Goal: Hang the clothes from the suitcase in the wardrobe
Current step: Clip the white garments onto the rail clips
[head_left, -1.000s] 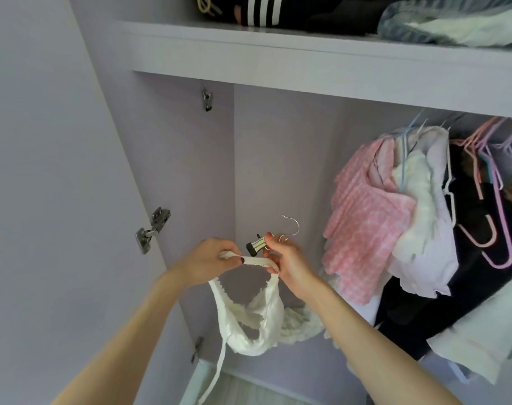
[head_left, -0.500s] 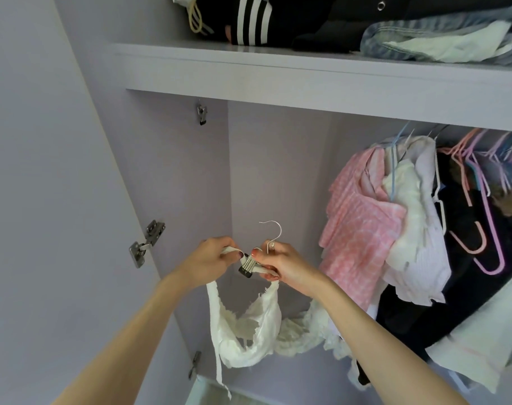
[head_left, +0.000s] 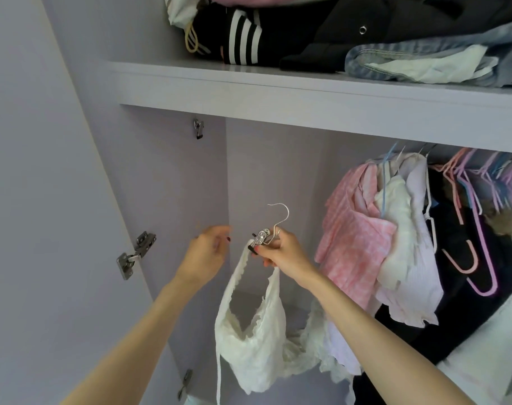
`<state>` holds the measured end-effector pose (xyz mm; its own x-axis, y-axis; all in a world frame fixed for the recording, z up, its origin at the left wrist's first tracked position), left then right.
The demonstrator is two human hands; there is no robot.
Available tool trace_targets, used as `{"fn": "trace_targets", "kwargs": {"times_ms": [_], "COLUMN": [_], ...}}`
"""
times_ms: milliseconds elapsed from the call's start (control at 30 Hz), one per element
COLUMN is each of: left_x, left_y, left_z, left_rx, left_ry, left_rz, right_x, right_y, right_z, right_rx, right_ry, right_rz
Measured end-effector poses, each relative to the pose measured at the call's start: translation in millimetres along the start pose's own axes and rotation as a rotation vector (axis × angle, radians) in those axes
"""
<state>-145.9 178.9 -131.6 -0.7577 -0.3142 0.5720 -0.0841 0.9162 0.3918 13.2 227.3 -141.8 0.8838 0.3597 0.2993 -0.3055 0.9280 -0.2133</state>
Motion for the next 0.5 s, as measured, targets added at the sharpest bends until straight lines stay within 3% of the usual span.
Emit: {"fn": "trace_targets", "kwargs": {"times_ms": [200,333,500], "left_x": [35.1,45.0,53.0], "left_y": [29.5,61.5,103.0], "left_z": [-57.2,-87.8,-101.1], "left_rx": [-0.417,-0.634,-0.698], "left_ry": [0.364,0.6,0.775], "left_rz": [-0.37,-0.426,-0.512], "right_x": [26.5,47.2,77.5], "right_y": [24.0,36.8,61.6], "right_z": [-14.4,-1.1,23.7], "right_rx": [0.012,0.071,0.15], "right_ry": [-0.164,-0.153,-0.213], "right_rz": [-0.218,-0.375,-0.584]}}
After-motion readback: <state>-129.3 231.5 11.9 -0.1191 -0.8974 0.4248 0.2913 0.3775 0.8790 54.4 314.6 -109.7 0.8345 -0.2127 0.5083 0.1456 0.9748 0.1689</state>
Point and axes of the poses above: each hand's wrist, its own y-axis towards the middle knuckle, its own x-axis out of the back of the hand, z = x × y, the point moved 5 cm from there along y, towards the middle knuckle, and after that the axes turned 13 degrees about -x, right-handed, at the moved point
